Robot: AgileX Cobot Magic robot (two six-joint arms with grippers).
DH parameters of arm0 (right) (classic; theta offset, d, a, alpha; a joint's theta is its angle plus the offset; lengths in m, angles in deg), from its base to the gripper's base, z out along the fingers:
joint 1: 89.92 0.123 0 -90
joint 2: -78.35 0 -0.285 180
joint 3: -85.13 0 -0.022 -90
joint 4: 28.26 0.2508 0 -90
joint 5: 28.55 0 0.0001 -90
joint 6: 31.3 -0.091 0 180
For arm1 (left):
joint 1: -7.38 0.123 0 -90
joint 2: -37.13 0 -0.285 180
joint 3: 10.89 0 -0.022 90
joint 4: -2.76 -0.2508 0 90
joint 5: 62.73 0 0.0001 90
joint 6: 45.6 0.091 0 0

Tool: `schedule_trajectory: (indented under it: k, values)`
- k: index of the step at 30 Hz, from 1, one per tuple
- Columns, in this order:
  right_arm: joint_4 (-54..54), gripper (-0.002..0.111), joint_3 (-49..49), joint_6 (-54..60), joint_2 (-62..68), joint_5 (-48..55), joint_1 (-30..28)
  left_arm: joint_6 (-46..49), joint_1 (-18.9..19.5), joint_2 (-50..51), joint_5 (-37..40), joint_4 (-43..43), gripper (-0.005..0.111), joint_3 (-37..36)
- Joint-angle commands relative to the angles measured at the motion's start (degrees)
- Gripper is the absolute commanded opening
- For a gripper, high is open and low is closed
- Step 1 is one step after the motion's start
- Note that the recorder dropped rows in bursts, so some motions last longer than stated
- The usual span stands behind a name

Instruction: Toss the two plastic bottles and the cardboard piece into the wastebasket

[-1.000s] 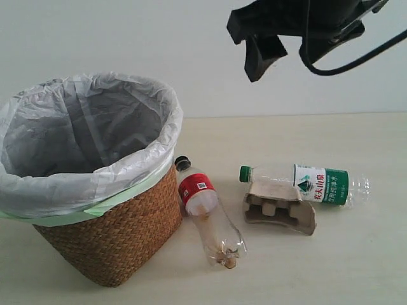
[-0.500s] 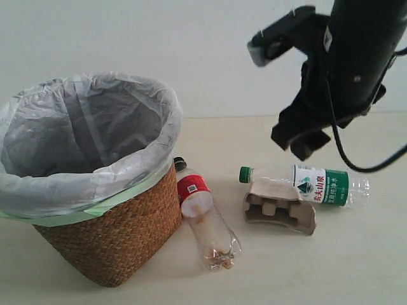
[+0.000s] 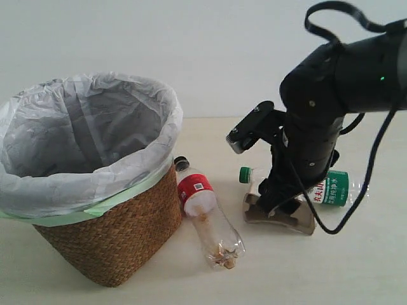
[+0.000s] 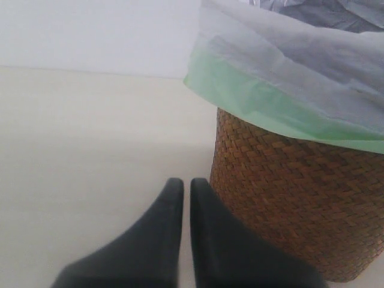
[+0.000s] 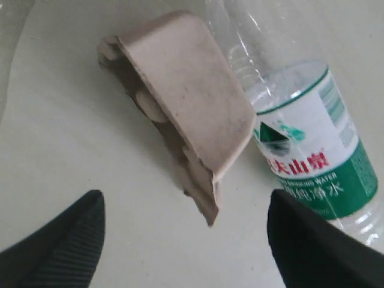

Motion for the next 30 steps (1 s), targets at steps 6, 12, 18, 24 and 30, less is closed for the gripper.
schedule_trajectory:
  k: [6,12,18,24,30]
  values:
    - [-6.39,0.067,-0.21,-0.27,5.92,-6.74,-0.19,-0.29,0.04,-0.19,-0.18,-0.17,0.004,-0.23]
    - [-10.08,0.067,-0.21,-0.27,8.39,-11.32,-0.19,-0.29,0.04,-0.19,-0.18,-0.17,0.004,-0.23]
    - [-10.50,0.067,-0.21,-0.33,11.19,-12.90,-0.19,-0.29,0.04,-0.19,-0.18,-0.17,0.004,-0.23]
    - [-7.82,0.067,-0.21,-0.43,12.91,-12.11,-0.19,-0.29,0.04,-0.19,-0.18,-0.17,0.004,-0.23]
    - [-7.65,0.046,-0.21,-2.28,13.55,-8.66,-0.19,-0.29,0.04,-0.19,-0.18,-0.17,0.004,-0.23]
